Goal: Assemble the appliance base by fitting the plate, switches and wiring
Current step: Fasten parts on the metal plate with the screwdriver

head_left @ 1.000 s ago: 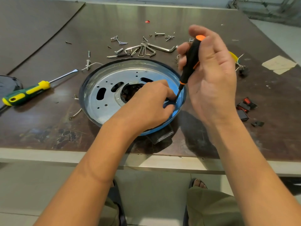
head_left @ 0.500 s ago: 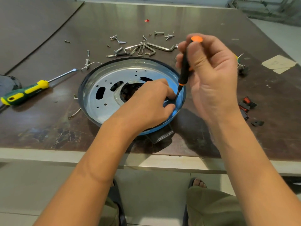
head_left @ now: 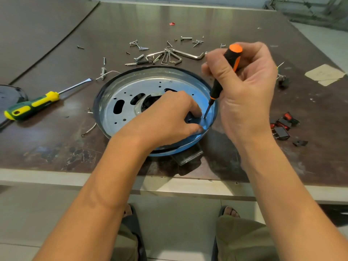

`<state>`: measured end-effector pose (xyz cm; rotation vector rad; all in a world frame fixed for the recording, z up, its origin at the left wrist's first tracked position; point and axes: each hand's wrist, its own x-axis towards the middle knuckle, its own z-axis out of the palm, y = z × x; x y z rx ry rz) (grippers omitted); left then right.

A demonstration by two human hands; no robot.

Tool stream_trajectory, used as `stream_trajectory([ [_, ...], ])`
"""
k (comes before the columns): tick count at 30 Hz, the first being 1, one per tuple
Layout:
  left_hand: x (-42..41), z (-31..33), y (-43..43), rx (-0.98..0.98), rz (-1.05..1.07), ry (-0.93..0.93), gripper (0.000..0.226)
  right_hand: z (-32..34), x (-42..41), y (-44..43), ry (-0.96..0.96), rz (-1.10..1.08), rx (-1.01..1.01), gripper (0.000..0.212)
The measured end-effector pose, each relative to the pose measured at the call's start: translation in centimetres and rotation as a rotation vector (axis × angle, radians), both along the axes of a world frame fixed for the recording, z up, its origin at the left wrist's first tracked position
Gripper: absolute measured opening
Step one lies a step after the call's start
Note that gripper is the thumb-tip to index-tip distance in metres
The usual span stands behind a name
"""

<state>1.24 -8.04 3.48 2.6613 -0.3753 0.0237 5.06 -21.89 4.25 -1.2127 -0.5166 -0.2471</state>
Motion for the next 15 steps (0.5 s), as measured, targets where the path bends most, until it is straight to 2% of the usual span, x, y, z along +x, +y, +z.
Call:
stream_trajectory([
  [2,-0.06,-0.13,-0.13,0.001,-0.004,-0.004,0.031,-0.12,0.11,-0.04,-0.005,-0.019,-0.017,0.025],
  [5,-0.07,-0.2,0.03,-0.006,-0.019,0.01,0.033,-0.12,0.13,-0.23,-0.012,0.098,-0.047,0.008],
  [8,-0.02,-0.23,0.07,0.003,-0.05,0.02,0.037,-0.07,0.27,-0.52,0.016,0.16,-0.005,0.022],
  [12,-0.02,-0.25,0.04,0.034,-0.076,0.024,0.038,0.08,-0.02,-0.24,-0.01,0.086,-0.029,0.01],
  [15,-0.09,-0.24,0.14,0.027,-0.082,0.033,0.038,0.2,0.09,-0.57,-0.011,0.021,0.005,0.014],
])
